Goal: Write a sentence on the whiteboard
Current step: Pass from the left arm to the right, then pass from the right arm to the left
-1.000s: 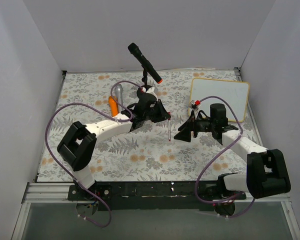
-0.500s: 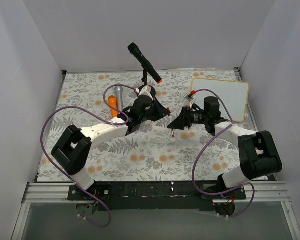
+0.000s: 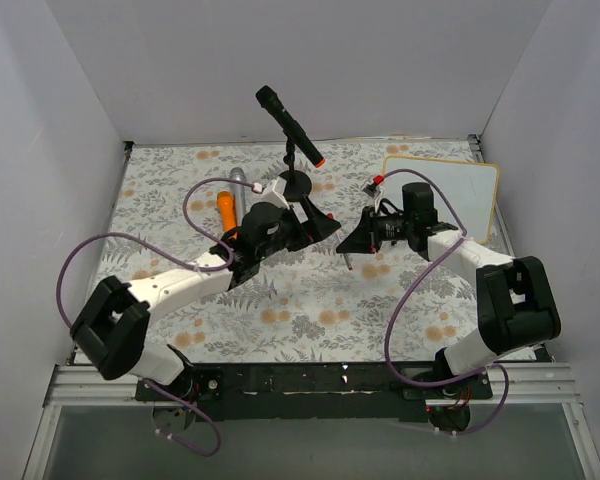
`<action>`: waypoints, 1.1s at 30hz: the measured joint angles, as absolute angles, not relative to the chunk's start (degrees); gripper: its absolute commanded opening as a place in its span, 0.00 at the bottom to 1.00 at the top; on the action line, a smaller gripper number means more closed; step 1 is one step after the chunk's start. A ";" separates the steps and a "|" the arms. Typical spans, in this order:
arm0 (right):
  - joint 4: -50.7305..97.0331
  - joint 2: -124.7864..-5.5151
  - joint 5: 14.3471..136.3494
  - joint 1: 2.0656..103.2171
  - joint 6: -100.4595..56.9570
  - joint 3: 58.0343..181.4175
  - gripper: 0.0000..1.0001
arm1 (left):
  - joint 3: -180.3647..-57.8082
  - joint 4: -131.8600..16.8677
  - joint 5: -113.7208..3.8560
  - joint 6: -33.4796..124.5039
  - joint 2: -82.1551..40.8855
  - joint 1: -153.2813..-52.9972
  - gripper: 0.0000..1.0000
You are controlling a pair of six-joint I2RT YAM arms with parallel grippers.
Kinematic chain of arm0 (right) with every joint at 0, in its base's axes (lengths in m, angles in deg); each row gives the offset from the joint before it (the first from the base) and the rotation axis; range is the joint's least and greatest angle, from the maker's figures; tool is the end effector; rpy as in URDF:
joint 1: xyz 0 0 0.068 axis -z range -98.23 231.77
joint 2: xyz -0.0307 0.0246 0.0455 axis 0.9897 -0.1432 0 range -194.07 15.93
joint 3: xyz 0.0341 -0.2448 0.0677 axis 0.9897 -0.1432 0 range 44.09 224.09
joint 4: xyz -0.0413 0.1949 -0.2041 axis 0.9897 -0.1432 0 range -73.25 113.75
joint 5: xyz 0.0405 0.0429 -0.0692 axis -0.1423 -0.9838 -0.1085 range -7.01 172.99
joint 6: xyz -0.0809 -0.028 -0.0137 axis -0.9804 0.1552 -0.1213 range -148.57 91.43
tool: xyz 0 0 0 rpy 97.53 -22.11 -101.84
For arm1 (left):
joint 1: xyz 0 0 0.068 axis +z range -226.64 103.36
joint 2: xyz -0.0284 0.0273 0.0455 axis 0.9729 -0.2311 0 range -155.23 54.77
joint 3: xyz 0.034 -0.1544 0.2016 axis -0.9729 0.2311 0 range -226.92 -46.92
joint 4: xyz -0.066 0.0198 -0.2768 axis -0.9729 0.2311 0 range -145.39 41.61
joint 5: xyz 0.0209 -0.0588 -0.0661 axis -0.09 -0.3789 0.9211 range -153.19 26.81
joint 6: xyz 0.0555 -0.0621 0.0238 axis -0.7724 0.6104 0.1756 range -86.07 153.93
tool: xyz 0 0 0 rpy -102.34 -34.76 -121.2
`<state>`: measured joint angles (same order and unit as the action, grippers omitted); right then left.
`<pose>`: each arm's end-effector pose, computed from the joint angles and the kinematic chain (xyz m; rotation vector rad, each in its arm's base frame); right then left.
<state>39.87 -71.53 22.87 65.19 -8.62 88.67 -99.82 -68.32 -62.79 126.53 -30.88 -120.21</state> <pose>0.3145 0.1629 0.1696 -0.6403 1.9788 1.4545 0.2914 -0.2779 0.2128 -0.9379 2.0702 -1.4843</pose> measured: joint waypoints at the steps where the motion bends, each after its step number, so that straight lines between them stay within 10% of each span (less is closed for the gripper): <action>1: 35.78 -71.42 22.48 65.19 -13.04 90.55 0.01 | -98.23 -68.43 -61.76 125.85 -28.51 -119.93 0.97; 10: -4.24 -67.22 27.48 64.80 -60.42 102.83 0.01 | -87.19 -71.07 -39.27 121.90 -7.16 -107.67 0.98; 19: -18.32 -62.07 34.22 58.30 -77.51 102.44 0.01 | -86.80 -71.71 -21.26 119.73 -12.32 -108.93 0.97; 33: -21.31 -62.07 34.91 57.74 -81.34 102.33 0.01 | -97.29 -63.67 -21.70 113.26 -29.35 -117.79 0.50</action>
